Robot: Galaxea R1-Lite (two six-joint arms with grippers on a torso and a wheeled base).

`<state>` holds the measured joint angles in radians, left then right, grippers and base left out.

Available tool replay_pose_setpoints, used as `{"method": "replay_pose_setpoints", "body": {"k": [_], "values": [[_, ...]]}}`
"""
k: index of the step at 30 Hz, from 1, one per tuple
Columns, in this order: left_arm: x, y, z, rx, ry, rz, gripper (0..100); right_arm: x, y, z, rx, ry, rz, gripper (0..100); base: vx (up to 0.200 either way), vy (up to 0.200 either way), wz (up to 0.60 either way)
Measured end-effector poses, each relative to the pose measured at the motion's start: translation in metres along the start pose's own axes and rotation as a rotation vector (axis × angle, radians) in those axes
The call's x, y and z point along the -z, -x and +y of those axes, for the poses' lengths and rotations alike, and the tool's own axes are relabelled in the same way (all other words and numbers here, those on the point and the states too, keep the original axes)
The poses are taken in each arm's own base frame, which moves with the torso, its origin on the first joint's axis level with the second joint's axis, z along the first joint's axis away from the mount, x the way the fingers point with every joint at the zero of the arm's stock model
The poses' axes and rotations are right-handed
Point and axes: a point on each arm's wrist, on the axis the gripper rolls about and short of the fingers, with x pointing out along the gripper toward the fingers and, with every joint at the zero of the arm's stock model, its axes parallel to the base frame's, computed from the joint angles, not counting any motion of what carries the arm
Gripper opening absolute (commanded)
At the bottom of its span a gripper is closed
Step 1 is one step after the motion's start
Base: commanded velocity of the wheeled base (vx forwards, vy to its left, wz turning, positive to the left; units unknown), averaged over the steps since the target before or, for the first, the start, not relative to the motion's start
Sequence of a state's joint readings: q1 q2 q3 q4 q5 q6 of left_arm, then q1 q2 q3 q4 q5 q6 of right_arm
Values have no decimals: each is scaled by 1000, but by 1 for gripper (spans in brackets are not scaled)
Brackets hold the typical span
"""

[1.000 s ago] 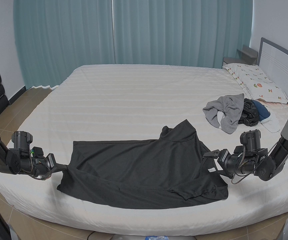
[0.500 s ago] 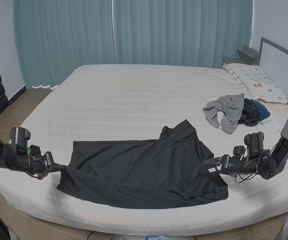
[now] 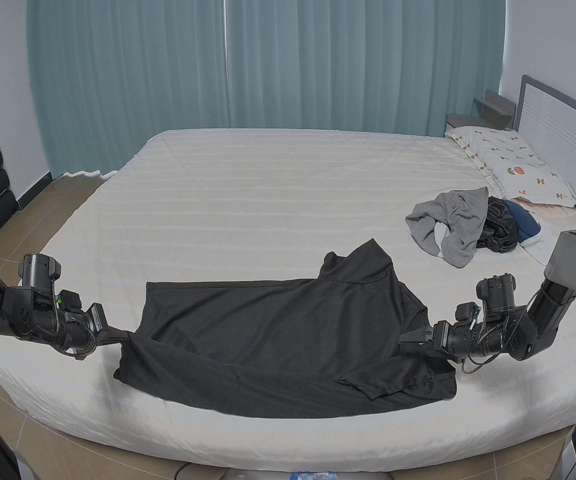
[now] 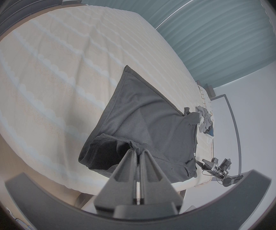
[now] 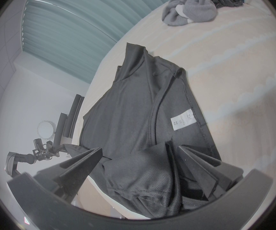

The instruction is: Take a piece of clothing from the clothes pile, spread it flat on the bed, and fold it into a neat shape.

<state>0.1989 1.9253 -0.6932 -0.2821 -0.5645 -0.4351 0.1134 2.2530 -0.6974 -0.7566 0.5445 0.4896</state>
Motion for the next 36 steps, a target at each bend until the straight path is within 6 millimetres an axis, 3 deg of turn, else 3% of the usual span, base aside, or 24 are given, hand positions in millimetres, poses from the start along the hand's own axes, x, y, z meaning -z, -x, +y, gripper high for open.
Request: {"method": "replay_pose_setpoints", "body": {"k": [6,7,24,36], "values": [[0,0,0,0,0,1,0,1,-5,-3,5,-11,23,100,0,0,0],[0,0,0,0,0,2,0,1,-6,-3,5,-10,23,0,0,0,0],[2,0,0,-1,2,4,0,5,-7,-8,17,-3,40,0,0,0,0],[6,13,-4,-12,18,16,0,7,26,5,3,-4,-2,0,0,0,0]]}}
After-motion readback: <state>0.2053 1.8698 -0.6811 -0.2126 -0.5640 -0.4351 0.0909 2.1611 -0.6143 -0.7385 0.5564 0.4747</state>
